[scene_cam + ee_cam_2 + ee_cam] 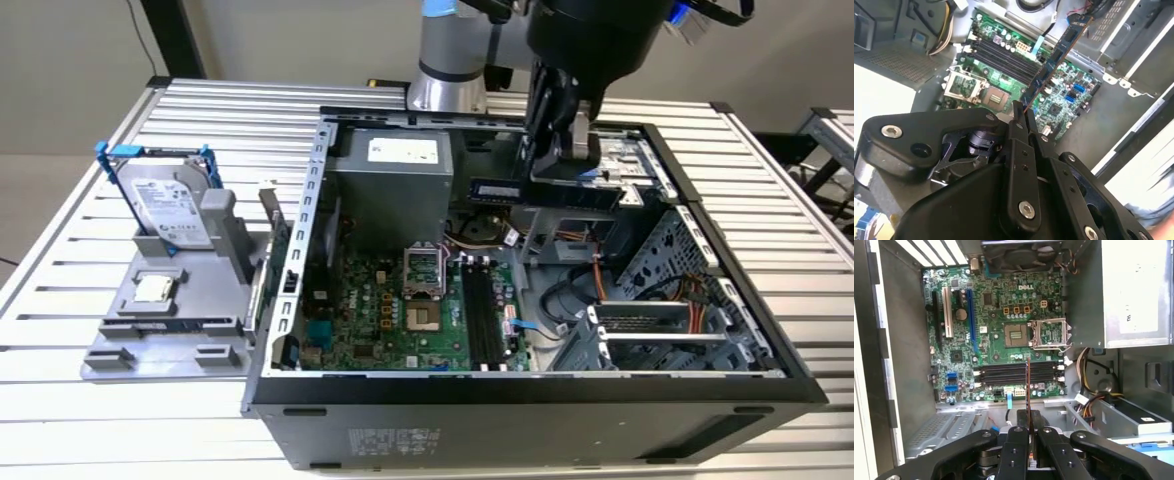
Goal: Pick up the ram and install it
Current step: 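Pick up the ram and move it above insertion slot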
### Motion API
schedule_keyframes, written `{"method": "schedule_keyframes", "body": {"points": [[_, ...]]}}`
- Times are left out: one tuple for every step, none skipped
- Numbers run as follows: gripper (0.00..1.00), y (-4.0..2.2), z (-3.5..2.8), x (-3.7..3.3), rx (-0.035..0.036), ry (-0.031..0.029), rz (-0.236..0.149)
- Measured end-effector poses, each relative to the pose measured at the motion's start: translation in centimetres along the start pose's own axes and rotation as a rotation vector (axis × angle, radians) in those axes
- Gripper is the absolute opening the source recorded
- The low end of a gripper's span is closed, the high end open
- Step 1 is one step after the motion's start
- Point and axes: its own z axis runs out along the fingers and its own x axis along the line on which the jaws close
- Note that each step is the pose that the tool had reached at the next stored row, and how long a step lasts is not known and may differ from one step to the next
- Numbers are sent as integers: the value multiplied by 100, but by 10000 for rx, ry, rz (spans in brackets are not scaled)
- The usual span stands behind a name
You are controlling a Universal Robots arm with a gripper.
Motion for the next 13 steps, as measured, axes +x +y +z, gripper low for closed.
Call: {"method": "schedule_keyframes", "body": {"points": [[0,2,1,-21,0,-1,0],[0,3,1,-40,0,0,0],[0,5,1,-60,0,1,1],[0,7,2,-79,0,0,1],[0,9,2,-100,0,1,1],[0,11,3,-119,0,0,1],[0,12,3,-140,0,-1,0],[0,14,4,-160,0,0,1],[0,16,4,-179,0,0,1],[0,18,4,-198,0,0,0],[0,19,5,-219,0,1,0],[0,21,5,-238,0,0,0],[0,23,6,-258,0,0,0]]}}
